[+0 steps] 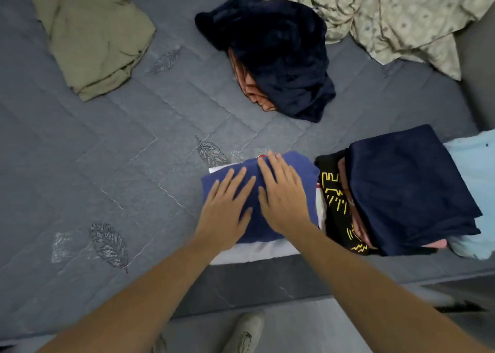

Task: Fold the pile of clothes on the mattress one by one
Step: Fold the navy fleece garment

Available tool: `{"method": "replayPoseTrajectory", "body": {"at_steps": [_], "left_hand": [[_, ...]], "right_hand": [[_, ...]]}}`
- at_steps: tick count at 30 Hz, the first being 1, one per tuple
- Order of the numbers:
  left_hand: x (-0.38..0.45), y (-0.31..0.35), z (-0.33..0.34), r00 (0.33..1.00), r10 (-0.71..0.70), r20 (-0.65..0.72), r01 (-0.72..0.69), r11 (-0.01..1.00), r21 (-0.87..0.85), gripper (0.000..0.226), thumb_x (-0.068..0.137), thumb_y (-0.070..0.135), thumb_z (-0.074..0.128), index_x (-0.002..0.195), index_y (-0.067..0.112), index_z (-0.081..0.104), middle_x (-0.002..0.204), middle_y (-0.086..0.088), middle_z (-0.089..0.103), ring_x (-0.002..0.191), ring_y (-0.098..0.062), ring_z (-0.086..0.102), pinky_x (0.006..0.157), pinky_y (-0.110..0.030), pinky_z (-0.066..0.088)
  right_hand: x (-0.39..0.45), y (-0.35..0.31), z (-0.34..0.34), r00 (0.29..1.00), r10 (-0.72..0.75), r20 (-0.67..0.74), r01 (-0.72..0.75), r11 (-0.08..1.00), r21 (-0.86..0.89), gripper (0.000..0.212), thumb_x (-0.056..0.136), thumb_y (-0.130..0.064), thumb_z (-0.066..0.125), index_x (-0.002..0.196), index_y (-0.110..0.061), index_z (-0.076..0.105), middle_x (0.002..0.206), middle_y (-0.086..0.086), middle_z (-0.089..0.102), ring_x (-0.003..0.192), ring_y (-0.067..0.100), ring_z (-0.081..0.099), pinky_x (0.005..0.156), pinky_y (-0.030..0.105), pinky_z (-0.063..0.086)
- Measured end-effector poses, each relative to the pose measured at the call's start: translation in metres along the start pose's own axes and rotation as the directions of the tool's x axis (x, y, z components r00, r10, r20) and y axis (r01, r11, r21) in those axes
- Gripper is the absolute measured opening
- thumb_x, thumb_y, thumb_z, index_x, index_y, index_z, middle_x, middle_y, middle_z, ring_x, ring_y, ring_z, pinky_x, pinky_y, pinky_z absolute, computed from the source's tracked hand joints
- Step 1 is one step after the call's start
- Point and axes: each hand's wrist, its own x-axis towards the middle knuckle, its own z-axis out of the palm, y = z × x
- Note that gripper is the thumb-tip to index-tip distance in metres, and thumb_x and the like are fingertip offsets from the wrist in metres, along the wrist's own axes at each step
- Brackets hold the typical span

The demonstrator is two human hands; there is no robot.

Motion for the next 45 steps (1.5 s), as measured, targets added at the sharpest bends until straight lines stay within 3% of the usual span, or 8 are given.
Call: {"method": "replayPoseTrajectory", "body": {"at_steps": [10, 15, 21, 28, 32, 36, 42, 45], "left_hand": [[0.018, -0.031, 0.075, 0.997, -0.006, 0.079, -0.002, 0.995, 0.099, 0.069, 0.102, 0.049, 0.044, 0.164, 0.027, 0.024, 0.173, 0.003, 0.014, 0.160, -0.023, 0.010, 0.120, -0.054, 0.022], [0.022, -0.036, 0.023, 0.997, 0.072, 0.033, -0.073, 0.997, 0.004, 0.060, 0.101, 0.044, 0.044, 0.159, 0.027, 0.038, 0.171, 0.002, 0.023, 0.156, -0.023, 0.026, 0.120, -0.047, 0.023], [0.104, -0.042, -0.064, 0.996, 0.050, 0.076, -0.040, 0.991, -0.125, 0.063, 0.104, 0.047, 0.022, 0.164, 0.029, 0.021, 0.171, 0.006, 0.019, 0.158, -0.019, 0.019, 0.124, -0.041, 0.029], [0.231, 0.001, -0.049, 0.989, -0.098, 0.111, 0.128, 0.944, -0.304, 0.069, 0.106, 0.038, 0.049, 0.165, 0.028, 0.014, 0.166, -0.005, 0.027, 0.151, -0.025, 0.027, 0.114, -0.047, 0.042], [0.296, 0.024, -0.016, 0.912, -0.399, 0.096, 0.360, 0.667, -0.652, 0.086, 0.100, 0.036, 0.064, 0.165, 0.031, 0.007, 0.165, -0.003, 0.031, 0.149, -0.022, 0.035, 0.116, -0.041, 0.039], [0.343, 0.033, -0.013, 0.710, -0.702, 0.064, 0.375, 0.300, -0.877, 0.064, 0.091, 0.023, 0.076, 0.139, 0.027, 0.034, 0.142, -0.001, 0.052, 0.120, -0.019, 0.058, 0.099, -0.032, 0.045], [0.357, 0.036, -0.023, 0.679, -0.728, -0.094, 0.257, 0.356, -0.898, 0.038, 0.091, 0.005, 0.071, 0.109, 0.021, 0.042, 0.130, 0.014, 0.043, 0.112, -0.001, 0.048, 0.093, -0.018, 0.040], [0.352, 0.034, -0.039, 0.717, -0.679, -0.157, 0.206, 0.422, -0.883, 0.032, 0.088, 0.009, 0.064, 0.097, 0.037, 0.052, 0.147, -0.010, 0.042, 0.134, -0.023, 0.046, 0.111, -0.028, 0.043]], "right_hand": [[0.014, 0.040, 0.081, 0.997, 0.070, 0.037, -0.068, 0.997, -0.045, 0.069, 0.106, -0.042, 0.035, 0.167, -0.028, 0.006, 0.175, 0.001, 0.001, 0.161, 0.020, -0.005, 0.129, 0.047, 0.010], [0.024, 0.029, 0.030, 0.992, 0.110, 0.061, -0.111, 0.994, 0.005, 0.065, 0.106, -0.044, 0.032, 0.166, -0.027, 0.014, 0.174, -0.001, 0.009, 0.161, 0.017, 0.004, 0.129, 0.044, 0.007], [0.100, 0.062, -0.041, 0.948, 0.317, -0.020, -0.305, 0.927, 0.218, 0.070, 0.104, -0.033, 0.048, 0.165, -0.018, 0.017, 0.172, 0.003, 0.018, 0.159, 0.024, 0.012, 0.128, 0.044, 0.020], [0.198, 0.158, -0.048, 0.865, 0.495, 0.087, -0.477, 0.753, 0.453, 0.081, 0.103, -0.034, 0.059, 0.166, -0.018, 0.012, 0.171, 0.008, 0.015, 0.156, 0.032, 0.016, 0.126, 0.048, 0.022], [0.244, 0.205, -0.039, 0.870, 0.473, 0.137, -0.444, 0.635, 0.632, 0.098, 0.095, -0.053, 0.069, 0.167, -0.024, 0.008, 0.172, 0.001, 0.014, 0.159, 0.025, 0.012, 0.128, 0.049, 0.018], [0.291, 0.230, -0.034, 0.914, 0.397, 0.083, -0.311, 0.554, 0.772, 0.115, 0.073, -0.076, 0.078, 0.164, -0.035, 0.021, 0.165, -0.011, 0.034, 0.152, 0.014, 0.034, 0.122, 0.047, 0.037], [0.321, 0.235, -0.044, 0.928, 0.374, -0.003, -0.226, 0.566, 0.793, 0.047, 0.080, -0.048, 0.080, 0.113, -0.016, 0.067, 0.108, 0.004, 0.064, 0.102, 0.019, 0.064, 0.095, 0.049, 0.054], [0.323, 0.233, -0.060, 0.930, 0.362, -0.062, -0.210, 0.663, 0.718, 0.022, 0.093, -0.024, 0.075, 0.102, -0.007, 0.065, 0.103, 0.008, 0.050, 0.100, 0.026, 0.054, 0.098, 0.048, 0.048]]}}
